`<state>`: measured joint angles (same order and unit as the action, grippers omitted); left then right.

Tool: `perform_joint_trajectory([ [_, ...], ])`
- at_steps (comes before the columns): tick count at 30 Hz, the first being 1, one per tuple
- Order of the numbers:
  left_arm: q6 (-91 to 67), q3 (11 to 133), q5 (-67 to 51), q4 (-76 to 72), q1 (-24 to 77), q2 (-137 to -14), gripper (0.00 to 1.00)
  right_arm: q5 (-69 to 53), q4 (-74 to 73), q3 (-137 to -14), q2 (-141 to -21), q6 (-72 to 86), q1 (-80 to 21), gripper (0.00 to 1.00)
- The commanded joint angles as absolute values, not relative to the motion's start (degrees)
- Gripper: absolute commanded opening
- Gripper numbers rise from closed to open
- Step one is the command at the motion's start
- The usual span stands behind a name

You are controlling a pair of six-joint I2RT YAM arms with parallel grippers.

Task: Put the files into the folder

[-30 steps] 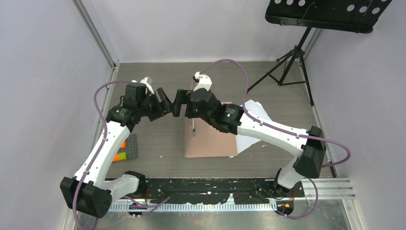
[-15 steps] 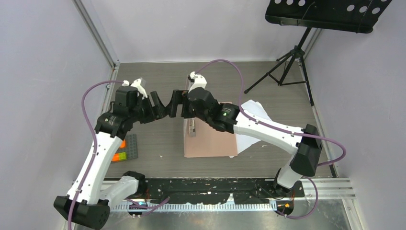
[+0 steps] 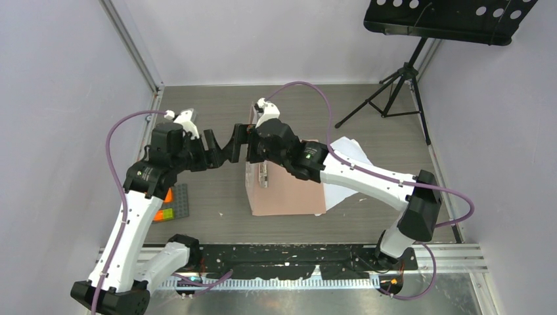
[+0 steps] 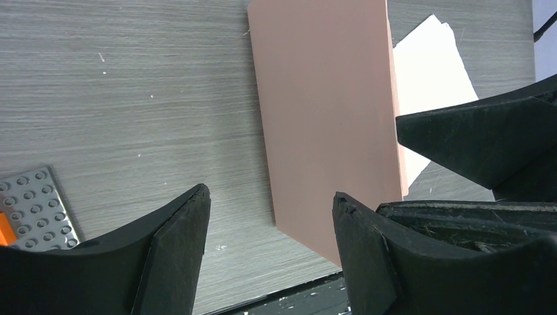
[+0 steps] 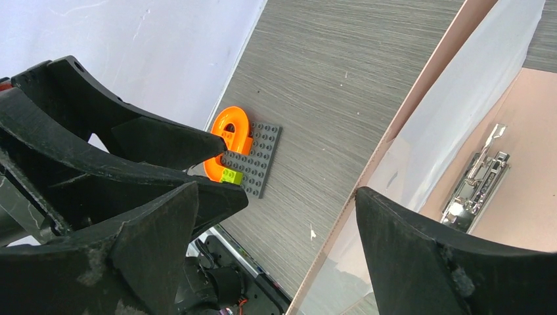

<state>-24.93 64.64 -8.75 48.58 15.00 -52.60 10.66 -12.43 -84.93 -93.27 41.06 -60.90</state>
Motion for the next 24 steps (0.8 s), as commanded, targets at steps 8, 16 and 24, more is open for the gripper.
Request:
perform_joint_trajectory([
  [8, -21.8, 65.0, -22.5, 46.1, 17.3, -49.5, 0.69, 7.4, -7.2, -87.7, -95.0, 41.4, -61.2, 0.95],
  [16, -24.7, 56.0, -22.6, 38.0, 17.3, -41.9, 0.69, 2.8, -4.0, -83.8, -93.7, 44.8, -58.6, 0.95],
  [24, -27.9, 48.6, -23.5, 32.4, 17.3, -34.5, 0.68, 2.2, -2.6, -81.0, -92.7, 46.9, -57.4, 0.95],
])
